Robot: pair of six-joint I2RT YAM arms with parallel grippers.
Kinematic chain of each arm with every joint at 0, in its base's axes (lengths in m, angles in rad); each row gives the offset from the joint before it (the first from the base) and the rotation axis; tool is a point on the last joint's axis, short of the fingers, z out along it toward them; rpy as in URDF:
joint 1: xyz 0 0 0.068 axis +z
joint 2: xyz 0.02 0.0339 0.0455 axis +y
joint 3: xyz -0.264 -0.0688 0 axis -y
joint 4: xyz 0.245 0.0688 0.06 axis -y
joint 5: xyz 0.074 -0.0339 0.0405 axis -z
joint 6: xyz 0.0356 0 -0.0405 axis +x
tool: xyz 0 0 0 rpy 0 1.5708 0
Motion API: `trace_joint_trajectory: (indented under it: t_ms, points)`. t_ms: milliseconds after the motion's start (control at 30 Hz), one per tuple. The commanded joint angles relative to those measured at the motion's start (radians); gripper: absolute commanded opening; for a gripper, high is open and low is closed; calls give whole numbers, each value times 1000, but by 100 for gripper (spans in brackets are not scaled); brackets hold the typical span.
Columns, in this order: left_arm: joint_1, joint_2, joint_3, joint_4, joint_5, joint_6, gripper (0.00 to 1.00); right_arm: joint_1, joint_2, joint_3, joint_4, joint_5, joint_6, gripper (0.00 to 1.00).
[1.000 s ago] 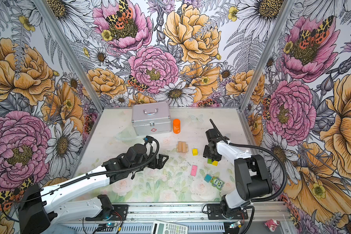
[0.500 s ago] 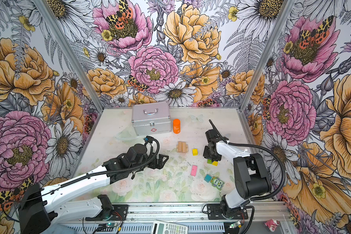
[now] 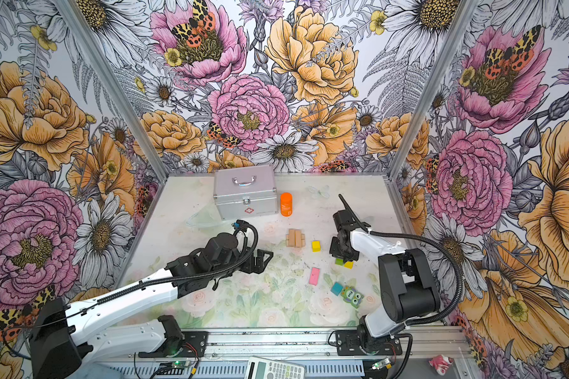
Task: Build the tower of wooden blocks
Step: 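Lower the right gripper and grasp the green bar block, then lift the green block and set it down farther from the robot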
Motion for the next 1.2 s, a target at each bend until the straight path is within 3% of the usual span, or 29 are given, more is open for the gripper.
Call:
trace_joint_trajectory:
  t_ms: [0,1167]
  points:
    - [0,-19,35,-11,-29,10,99,-5,12,-2,25,-8,-11,32]
    - [17,-57,29,-41,-59,-9,99,-6,-44,-2,13,-30,-22,31]
